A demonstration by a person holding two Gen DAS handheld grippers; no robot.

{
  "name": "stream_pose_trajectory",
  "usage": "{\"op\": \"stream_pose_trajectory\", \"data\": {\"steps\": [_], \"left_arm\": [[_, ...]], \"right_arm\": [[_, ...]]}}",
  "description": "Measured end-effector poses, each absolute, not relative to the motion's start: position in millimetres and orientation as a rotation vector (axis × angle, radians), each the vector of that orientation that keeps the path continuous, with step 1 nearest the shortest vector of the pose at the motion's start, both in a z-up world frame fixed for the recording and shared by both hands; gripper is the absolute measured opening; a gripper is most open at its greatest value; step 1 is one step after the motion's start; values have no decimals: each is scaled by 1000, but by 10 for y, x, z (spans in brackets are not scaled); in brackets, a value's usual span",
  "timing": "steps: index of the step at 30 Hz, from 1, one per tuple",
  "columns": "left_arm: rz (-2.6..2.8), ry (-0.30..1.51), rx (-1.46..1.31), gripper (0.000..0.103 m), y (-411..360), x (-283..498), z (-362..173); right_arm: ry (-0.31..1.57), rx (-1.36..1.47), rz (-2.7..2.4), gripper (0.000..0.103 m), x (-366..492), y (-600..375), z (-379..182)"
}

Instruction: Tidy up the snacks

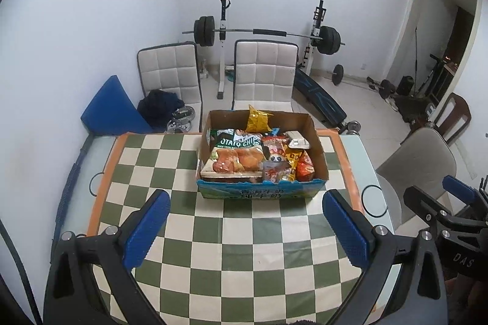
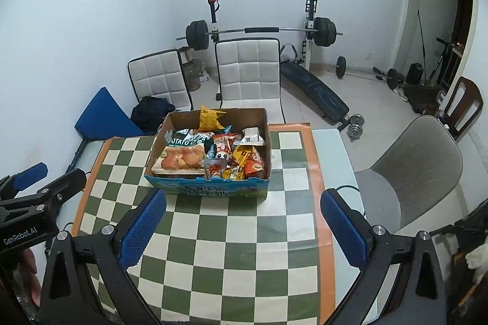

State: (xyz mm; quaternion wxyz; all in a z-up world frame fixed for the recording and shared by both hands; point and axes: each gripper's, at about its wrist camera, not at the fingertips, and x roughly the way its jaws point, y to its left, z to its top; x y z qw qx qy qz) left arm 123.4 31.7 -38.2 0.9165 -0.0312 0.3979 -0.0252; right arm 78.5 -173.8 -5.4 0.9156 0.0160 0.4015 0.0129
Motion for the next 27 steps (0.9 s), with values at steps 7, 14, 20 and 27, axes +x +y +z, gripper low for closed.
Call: {"op": "stream_pose_trajectory", "data": {"steps": [7,14,20,27], "left_arm": [[-19,767,-24,103,284,1314,-439],[0,746,-17,103,275,1417,-506],[6,735,-24,103,253,1449,-475],[11,718,-31,103,243,1468,-382]], "right_arm": [[772,9,-29,103,893,-1734,-152],[730,-11,-64,103,1043,-1729,-170],[722,-12,-71,103,1078,-1736,-135],[697,-18,-70,103,1040,-1712,-37]]}}
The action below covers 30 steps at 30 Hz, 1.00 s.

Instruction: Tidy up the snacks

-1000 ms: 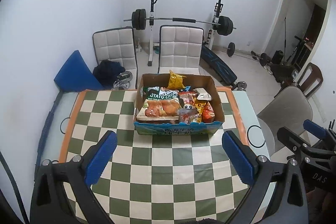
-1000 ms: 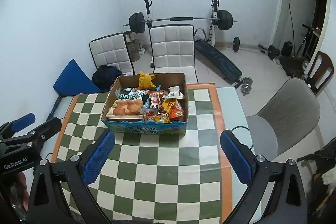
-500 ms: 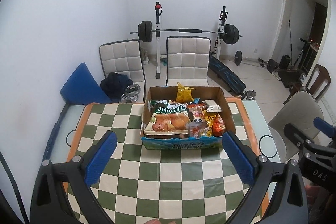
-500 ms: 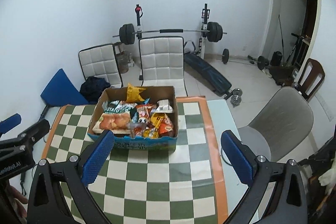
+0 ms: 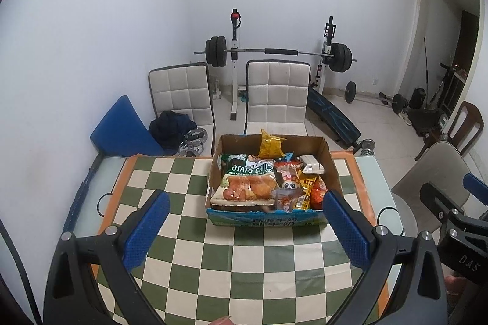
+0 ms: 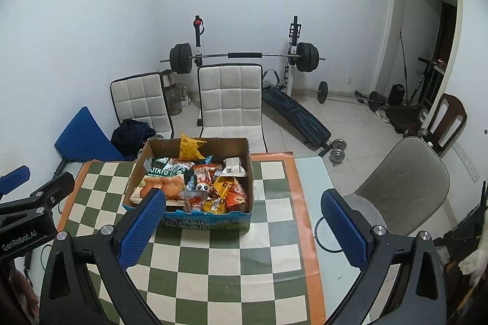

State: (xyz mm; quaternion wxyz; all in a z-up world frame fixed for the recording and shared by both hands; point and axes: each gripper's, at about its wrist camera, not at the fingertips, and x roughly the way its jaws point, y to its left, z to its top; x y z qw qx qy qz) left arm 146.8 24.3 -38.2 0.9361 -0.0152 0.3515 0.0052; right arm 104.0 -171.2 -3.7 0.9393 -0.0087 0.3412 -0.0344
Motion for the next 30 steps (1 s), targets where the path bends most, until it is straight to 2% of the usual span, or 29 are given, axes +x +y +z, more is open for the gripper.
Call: {"op": "stream_pose_trajectory", "data": {"steps": [30], "left_arm": [[17,715,-32,103,278,1439,-342]], "right_arm": [[697,-14,-73,103,960,-1745,45]]}}
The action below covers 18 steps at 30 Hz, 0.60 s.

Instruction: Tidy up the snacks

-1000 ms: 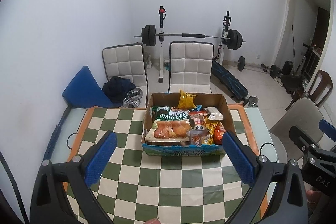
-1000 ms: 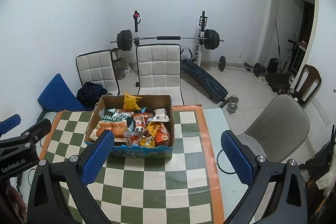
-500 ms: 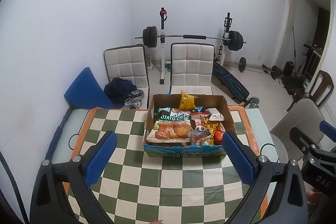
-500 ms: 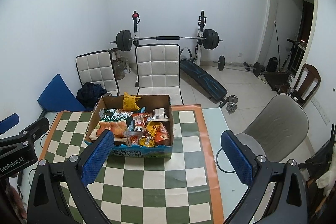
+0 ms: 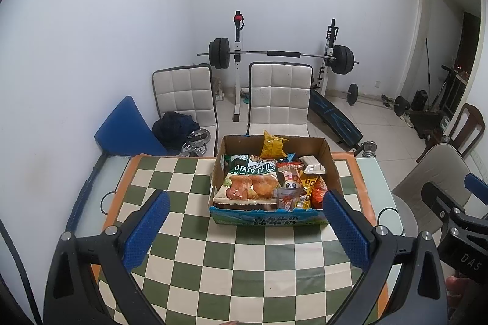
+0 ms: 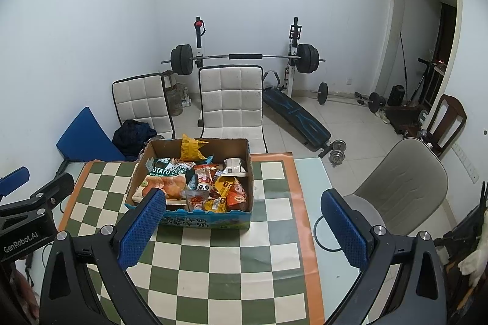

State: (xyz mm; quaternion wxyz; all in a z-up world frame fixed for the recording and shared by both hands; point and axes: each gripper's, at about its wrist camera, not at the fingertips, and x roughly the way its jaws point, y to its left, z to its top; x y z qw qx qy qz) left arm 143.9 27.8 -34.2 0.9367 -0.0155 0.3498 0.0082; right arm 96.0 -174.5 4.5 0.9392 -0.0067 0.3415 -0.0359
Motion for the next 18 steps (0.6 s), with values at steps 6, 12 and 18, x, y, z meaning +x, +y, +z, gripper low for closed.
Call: {"op": "stream_pose_trajectory", "data": {"steps": [6,12,18], "left_arm": [[18,717,-33,103,279,1425,-348],[26,720,-37,103,283,1353,-348],[27,719,-37,103,267,1321,-335]], "right_arm": [[694,-17,-69,103,965,-1728,57],[696,-15,-66,103,960,-1723,62],[697,-11,-64,103,941,-1703,98]]}}
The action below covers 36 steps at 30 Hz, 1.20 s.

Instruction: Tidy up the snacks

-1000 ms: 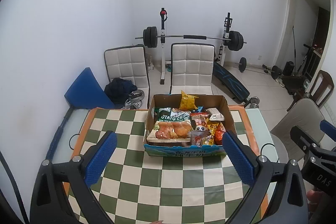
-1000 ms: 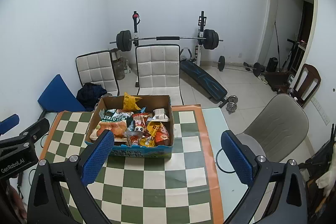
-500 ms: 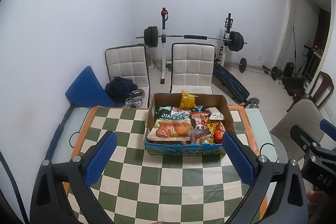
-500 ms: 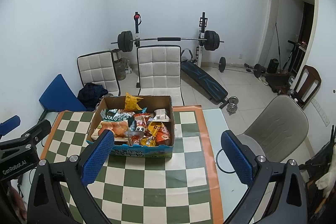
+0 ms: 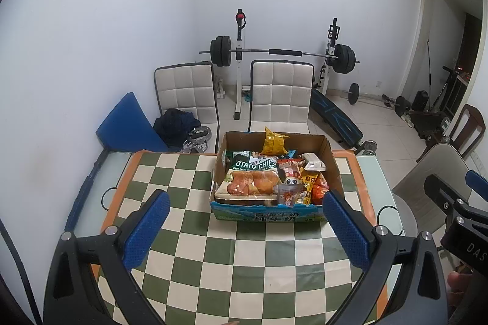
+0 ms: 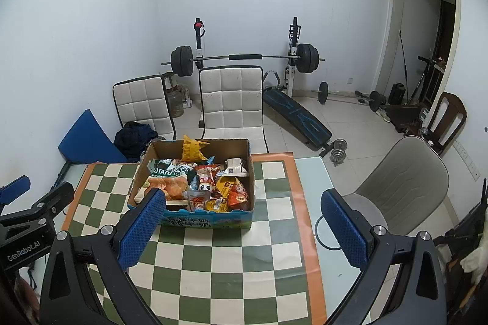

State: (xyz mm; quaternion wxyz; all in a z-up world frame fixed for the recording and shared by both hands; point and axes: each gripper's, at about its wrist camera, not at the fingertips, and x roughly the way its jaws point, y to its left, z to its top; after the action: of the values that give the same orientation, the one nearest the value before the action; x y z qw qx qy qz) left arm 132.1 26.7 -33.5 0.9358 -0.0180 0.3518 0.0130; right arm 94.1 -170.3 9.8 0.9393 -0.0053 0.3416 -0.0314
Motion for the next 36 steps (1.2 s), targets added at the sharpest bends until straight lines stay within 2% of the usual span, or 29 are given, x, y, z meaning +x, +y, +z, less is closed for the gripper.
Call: {"op": "stream_pose_trajectory", "data": {"steps": [36], "left_arm": [[23,709,-43,103,240,1298,-294]], "right_arm": [[694,-4,-67,103,899,-1707,138]]}}
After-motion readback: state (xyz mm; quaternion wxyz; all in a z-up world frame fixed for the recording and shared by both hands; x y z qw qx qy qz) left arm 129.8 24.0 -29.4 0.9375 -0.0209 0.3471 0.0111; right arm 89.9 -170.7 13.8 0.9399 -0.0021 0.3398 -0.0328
